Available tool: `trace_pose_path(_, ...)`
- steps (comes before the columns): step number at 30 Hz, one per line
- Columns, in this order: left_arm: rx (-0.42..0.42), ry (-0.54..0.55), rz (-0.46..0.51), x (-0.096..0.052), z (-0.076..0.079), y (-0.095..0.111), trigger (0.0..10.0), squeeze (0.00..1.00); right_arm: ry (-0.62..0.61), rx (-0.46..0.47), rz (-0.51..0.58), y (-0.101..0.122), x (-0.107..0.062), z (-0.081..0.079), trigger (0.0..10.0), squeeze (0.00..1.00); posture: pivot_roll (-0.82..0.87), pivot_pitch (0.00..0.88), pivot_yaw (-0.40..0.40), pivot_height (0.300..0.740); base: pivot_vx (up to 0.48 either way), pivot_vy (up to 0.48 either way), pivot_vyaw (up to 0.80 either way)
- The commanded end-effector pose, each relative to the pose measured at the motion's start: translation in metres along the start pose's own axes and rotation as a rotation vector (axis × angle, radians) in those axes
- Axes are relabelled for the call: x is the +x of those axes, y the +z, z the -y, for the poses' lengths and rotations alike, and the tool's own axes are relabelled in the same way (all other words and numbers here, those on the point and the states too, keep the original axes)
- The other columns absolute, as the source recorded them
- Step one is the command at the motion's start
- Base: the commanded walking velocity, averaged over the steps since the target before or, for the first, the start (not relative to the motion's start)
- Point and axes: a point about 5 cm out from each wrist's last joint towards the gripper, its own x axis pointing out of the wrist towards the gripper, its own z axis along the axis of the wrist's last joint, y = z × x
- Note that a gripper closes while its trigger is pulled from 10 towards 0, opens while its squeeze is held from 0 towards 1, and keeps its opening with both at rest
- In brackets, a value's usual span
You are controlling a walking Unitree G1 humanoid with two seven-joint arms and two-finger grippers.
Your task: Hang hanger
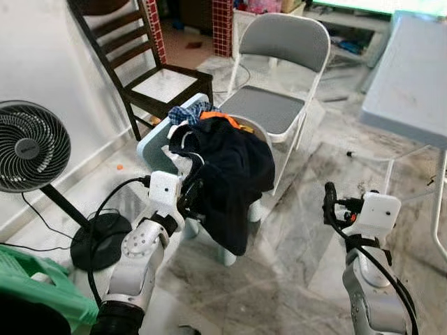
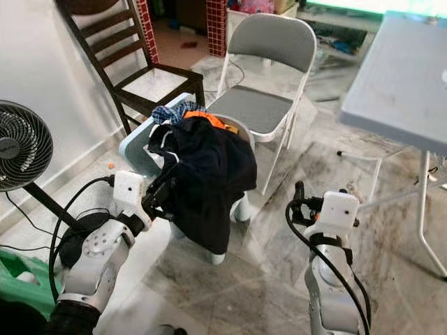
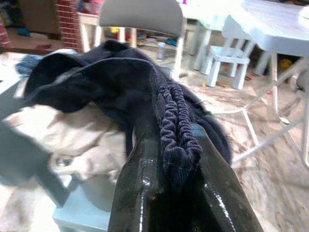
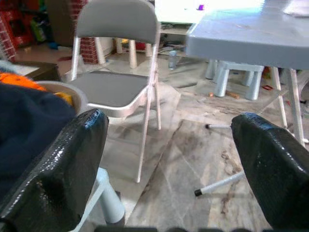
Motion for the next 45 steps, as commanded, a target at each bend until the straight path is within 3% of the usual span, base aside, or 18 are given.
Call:
trace_pose_path(1, -0.007, -0.021, 0.022, 0.003, 0.002, 0.005, 10.0, 0.0, 0.001, -0.003, 0.008, 0.003, 0.0, 0.002, 10.0, 0.0, 0.01, 0.151, 0.039, 0.74, 0.0, 0.0, -0.8)
trace_pose_path(37, -0.039, -0.118, 0.014, 0.01, 0.02, 0.006, 10.0, 0.0, 0.032, -0.006, 0.024, 0.008, 0.006, -0.007, 10.0, 0.0, 0.01, 0.164, 0.04, 0.74, 0.327, 0.0, -0.8)
trace_pose_path(45, -0.038, -0.108, -0.031, 0.012, 0.022, 0.0, 10.0, 0.0, 0.037, -0.008, 0.025, 0.008, 0.006, -0.008, 10.0, 0.0, 0.01, 0.164, 0.04, 0.74, 0.0, 0.0, -0.1)
